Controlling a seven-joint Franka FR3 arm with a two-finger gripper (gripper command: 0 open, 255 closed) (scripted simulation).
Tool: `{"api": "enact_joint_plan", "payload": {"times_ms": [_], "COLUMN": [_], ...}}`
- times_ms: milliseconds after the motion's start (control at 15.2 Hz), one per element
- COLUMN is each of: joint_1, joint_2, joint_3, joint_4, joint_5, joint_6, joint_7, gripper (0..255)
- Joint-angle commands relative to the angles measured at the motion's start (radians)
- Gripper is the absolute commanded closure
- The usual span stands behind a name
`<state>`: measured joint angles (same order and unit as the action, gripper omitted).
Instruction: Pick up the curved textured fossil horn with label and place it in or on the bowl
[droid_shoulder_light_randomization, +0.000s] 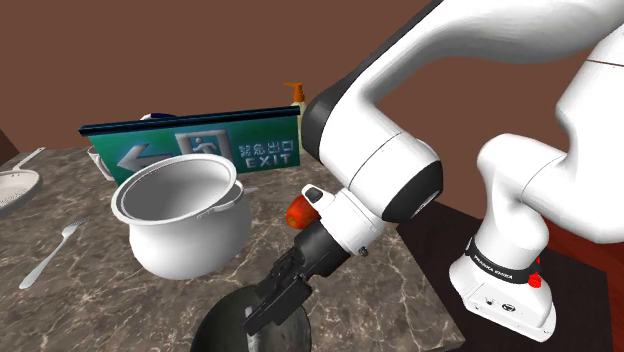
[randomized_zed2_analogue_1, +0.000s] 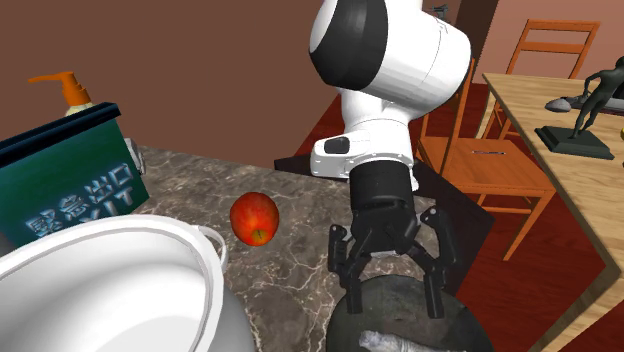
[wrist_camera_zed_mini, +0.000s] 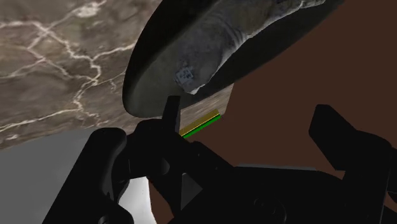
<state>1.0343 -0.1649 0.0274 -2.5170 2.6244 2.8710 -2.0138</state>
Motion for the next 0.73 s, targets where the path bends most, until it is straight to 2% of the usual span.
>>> {"api": "enact_joint_plan", "payload": {"times_ms": [0, 66, 330, 660], "joint_1": [0.000, 0.000, 0.041, 0.044], "joint_2": [0.000, 0.000, -0.181, -0.181], "joint_3": [0.000, 0.000, -0.034, -0.037], "joint_4": [0.000, 0.000, -0.116, -0.116], "joint_5": [0.000, 0.000, -0.107, -0.106], "joint_6": [0.000, 0.000, 0.060, 0.061], "joint_7": [0.000, 0.000, 0.110, 0.108], "gripper": [0, 0, 0, 0]}}
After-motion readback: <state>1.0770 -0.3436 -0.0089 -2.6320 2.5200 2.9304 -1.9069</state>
